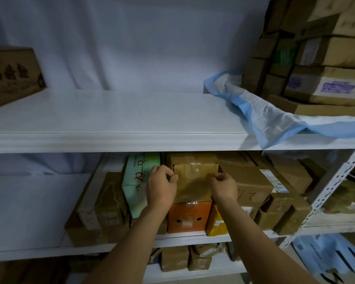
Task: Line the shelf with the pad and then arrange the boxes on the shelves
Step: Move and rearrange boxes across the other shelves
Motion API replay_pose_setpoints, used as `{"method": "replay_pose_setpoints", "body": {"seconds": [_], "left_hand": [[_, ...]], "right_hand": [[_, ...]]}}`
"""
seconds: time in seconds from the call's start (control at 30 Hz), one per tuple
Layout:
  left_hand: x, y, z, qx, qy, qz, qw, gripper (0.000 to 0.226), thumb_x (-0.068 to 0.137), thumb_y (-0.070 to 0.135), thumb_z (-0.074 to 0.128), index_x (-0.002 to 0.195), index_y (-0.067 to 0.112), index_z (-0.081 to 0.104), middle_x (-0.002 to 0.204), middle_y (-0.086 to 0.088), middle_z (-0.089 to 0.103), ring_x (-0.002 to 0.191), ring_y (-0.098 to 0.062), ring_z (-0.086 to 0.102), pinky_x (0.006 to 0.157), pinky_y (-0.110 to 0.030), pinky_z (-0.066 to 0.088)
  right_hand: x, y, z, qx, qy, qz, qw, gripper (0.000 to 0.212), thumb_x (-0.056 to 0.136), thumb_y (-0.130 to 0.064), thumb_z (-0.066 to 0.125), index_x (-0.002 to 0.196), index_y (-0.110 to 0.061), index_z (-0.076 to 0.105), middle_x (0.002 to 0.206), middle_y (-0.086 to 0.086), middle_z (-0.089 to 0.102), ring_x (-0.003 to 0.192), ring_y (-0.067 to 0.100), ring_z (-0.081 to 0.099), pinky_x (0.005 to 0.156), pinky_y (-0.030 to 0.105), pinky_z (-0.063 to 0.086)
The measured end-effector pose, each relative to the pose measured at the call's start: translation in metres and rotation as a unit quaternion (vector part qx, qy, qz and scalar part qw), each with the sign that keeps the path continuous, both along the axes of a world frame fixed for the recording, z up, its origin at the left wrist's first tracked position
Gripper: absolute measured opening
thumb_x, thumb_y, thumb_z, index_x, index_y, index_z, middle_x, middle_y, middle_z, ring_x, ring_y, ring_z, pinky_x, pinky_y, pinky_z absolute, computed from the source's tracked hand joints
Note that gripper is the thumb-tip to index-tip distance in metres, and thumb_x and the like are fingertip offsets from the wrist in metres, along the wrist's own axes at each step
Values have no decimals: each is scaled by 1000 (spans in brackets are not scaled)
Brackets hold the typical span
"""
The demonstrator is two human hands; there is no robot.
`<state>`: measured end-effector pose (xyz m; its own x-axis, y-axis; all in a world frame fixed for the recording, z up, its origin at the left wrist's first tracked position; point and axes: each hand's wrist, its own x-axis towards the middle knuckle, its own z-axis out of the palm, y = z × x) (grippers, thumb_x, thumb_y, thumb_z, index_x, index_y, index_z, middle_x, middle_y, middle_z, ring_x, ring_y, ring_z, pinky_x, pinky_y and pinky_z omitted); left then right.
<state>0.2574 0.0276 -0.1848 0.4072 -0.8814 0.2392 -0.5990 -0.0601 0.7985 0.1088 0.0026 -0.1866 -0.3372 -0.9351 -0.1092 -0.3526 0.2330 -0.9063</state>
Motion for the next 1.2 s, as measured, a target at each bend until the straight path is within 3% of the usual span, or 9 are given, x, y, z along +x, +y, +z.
{"method": "replay_pose_setpoints", "body": {"seconds": [0.2, 0.3, 0.43, 0.6, 0.73, 0.8, 0.93, 1.07, 1.2], "left_hand": [[22, 47, 11, -22, 23, 9, 999, 24, 85, 19, 66, 70, 25, 48, 75, 3, 58, 70, -12, 55, 54, -18, 33], [44, 71, 21, -31, 21, 37, 999, 26, 89, 24, 61, 67, 19, 47, 66, 2, 53, 61, -12, 48, 50, -18, 29], [84, 99, 33, -60, 30, 65, 996, 35, 95, 23, 48, 63, 11, 48, 62, -3, 49, 63, -20, 48, 51, -24, 29], [161, 135, 63, -120, 24, 110, 986, 37, 94, 15, 52, 58, 16, 41, 55, 4, 41, 53, -5, 39, 51, -10, 34], [242, 153, 88, -144, 11, 165, 976, 42, 93, 18, 52, 55, 21, 35, 55, 3, 40, 54, -5, 39, 56, -13, 34], [287, 161, 103, -157, 24, 177, 971, 35, 91, 24, 52, 57, 21, 41, 59, 2, 47, 58, -9, 45, 58, -22, 36], [376, 180, 133, -139, 5, 220, 965, 28, 94, 23, 50, 66, 19, 49, 74, -4, 54, 67, -13, 50, 55, -17, 34], [462, 186, 156, -121, 8, 232, 965, 27, 95, 27, 49, 108, 9, 66, 110, -12, 63, 101, -26, 57, 86, -32, 45], [534, 177, 175, -89, 28, 252, 963, 42, 98, 26, 44, 134, 5, 51, 136, -16, 52, 125, -31, 48, 103, -35, 36]], "right_hand": [[38, 46, 20, -15, -52, 67, 996, 37, 94, -39, 48, 75, -11, 63, 79, 12, 66, 79, 28, 63, 79, 44, 52], [63, 66, 36, -27, -83, 97, 992, 46, 97, -39, 43, 67, -9, 61, 67, 9, 61, 66, 23, 58, 65, 33, 47], [98, 89, 68, -49, -143, 152, 977, 40, 98, -34, 42, 76, -7, 62, 68, 5, 60, 58, 13, 51, 53, 24, 38], [167, 109, 109, -88, -164, 228, 956, 20, 94, -17, 51, 79, -7, 60, 72, 9, 60, 57, 16, 49, 50, 24, 37], [234, 123, 138, -128, -155, 287, 937, 17, 95, -19, 52, 86, -7, 61, 73, 10, 62, 57, 15, 51, 52, 22, 40], [271, 128, 151, -135, -162, 308, 928, 19, 96, -21, 51, 90, -7, 62, 74, 9, 62, 59, 17, 53, 56, 24, 43], [349, 128, 168, -140, -175, 320, 920, 19, 96, -25, 49, 91, -12, 61, 82, 9, 64, 67, 19, 57, 63, 28, 48], [423, 122, 182, -139, -168, 318, 923, 25, 98, -27, 45, 116, -13, 56, 99, 7, 62, 84, 21, 61, 71, 32, 51], [477, 114, 195, -121, -149, 327, 925, 30, 99, -28, 42, 124, -14, 52, 116, 6, 55, 99, 22, 55, 82, 37, 50]]}}
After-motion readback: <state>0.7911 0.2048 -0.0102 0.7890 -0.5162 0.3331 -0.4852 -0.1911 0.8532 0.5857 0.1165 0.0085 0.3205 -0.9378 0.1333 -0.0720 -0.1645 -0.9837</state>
